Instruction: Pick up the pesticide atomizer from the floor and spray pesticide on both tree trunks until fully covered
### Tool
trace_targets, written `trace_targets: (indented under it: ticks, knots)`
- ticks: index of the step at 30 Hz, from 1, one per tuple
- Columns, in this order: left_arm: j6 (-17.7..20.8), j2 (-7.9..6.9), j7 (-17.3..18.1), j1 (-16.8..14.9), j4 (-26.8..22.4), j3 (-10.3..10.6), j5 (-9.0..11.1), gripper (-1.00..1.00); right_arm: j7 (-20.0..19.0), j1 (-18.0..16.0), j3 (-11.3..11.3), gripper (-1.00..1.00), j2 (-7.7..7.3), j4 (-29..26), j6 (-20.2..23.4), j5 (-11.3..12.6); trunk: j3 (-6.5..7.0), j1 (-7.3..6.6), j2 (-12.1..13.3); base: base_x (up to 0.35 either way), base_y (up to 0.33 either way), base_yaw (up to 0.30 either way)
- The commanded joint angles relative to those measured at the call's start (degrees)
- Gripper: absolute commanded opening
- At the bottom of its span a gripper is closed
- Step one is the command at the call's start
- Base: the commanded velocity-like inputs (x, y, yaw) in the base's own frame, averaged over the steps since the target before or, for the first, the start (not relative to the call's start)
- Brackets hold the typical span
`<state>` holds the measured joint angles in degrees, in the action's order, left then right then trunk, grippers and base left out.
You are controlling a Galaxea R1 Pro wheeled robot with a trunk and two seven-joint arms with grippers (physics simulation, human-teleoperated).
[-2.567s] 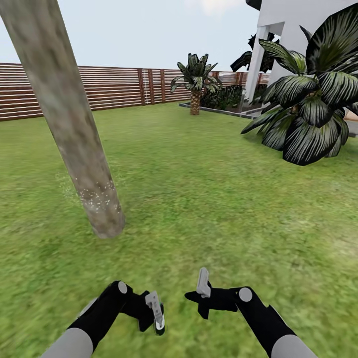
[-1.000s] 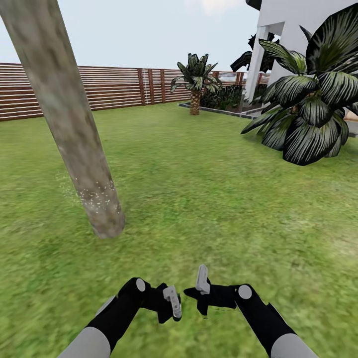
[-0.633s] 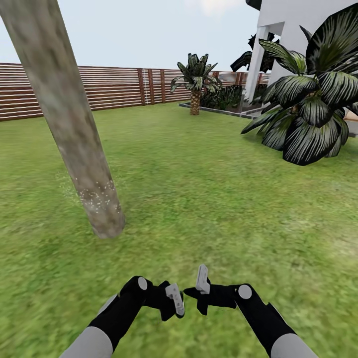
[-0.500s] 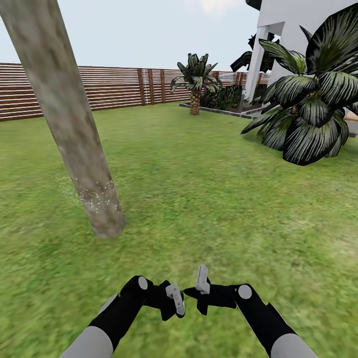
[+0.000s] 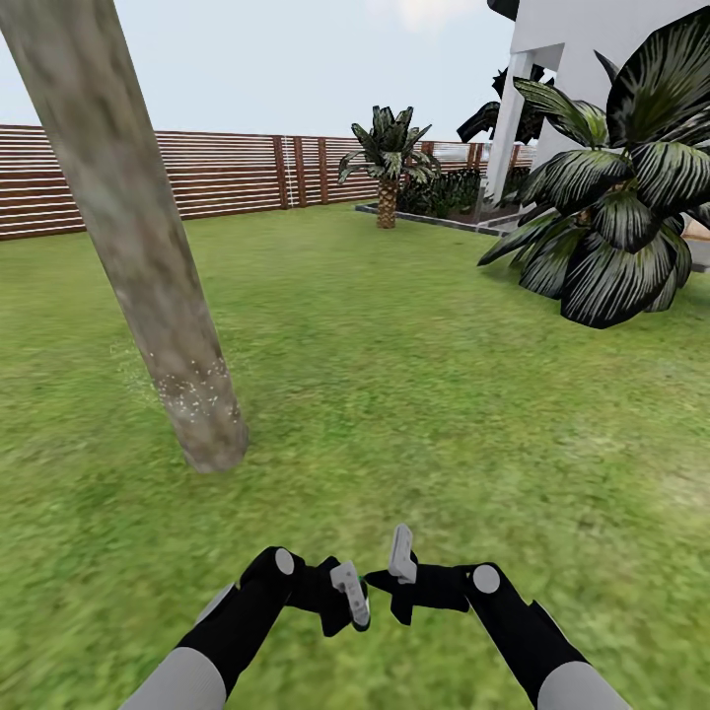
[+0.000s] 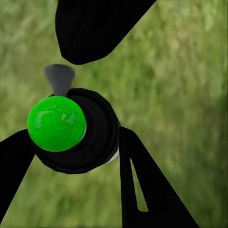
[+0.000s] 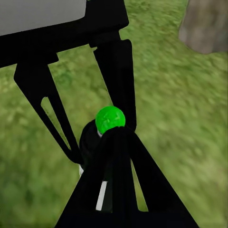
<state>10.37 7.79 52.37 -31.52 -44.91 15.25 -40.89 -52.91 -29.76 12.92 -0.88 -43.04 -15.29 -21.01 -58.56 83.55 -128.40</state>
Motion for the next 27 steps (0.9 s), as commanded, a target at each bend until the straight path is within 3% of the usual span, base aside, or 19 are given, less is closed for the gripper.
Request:
trace_targets:
  ticks: [1,19,24,27]
  knots:
    - [0.0,0.09,0.0,0.0,0.0,0.0,0.0,-1.00,0.0,0.0,0.0,-1.00,0.00,0.0,0.0,0.0,0.00,0.00,0.0,0.000,0.000,0.000]
    - [-0.5,0.14,0.2,0.0,0.0,0.0,0.2,-1.00,0.0,0.0,0.0,-1.00,0.00,0.2,-0.1,0.0,0.00,0.00,0.0,0.000,0.000,0.000]
    - [-0.6,-0.80,0.1,0.1,0.5,-0.4,-0.3,-1.00,0.0,0.0,0.0,-1.00,0.00,0.2,-0.1,0.0,0.00,0.00,0.0,0.000,0.000,0.000]
    - [-0.7,-3.39,-0.1,0.1,1.0,-0.5,-0.4,-1.00,-0.1,0.0,0.0,-1.00,-0.07,0.2,-0.1,0.0,0.00,0.00,0.0,0.000,0.000,0.000]
